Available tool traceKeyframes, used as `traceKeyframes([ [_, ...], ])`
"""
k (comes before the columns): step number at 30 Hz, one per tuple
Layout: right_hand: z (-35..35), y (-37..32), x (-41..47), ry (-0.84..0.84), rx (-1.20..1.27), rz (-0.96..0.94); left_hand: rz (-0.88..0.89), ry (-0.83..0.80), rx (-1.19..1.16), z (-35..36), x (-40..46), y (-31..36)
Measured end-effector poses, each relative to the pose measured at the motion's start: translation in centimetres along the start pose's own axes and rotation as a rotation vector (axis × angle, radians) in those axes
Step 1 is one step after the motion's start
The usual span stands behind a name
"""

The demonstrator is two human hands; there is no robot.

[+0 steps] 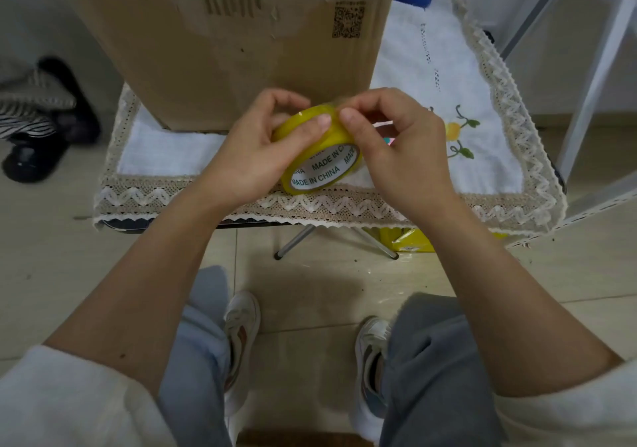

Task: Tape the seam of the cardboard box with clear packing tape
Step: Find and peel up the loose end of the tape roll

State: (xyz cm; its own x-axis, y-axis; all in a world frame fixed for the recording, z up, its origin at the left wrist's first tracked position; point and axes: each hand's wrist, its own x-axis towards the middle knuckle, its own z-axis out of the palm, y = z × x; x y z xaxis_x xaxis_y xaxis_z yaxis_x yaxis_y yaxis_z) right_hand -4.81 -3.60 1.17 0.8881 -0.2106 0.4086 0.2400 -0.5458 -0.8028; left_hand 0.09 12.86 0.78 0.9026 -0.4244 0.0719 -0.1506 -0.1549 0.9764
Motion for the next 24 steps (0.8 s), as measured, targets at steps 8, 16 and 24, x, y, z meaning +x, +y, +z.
traceKeyframes([
  [8,0.5,-0.7,-0.6,0.032,0.195,0.008,0.036,0.203,0.089,1.8,0.8,-0.5],
  [16,0.2,-1.3,-0.7,0.099,0.251,0.028,-0.008,0.209,0.104,2.5,1.5,-0.3],
  [24,-0.8,-1.1,0.4,0.206,0.375,0.23,0.001,0.012,0.064,1.4,0.3,-0.5],
])
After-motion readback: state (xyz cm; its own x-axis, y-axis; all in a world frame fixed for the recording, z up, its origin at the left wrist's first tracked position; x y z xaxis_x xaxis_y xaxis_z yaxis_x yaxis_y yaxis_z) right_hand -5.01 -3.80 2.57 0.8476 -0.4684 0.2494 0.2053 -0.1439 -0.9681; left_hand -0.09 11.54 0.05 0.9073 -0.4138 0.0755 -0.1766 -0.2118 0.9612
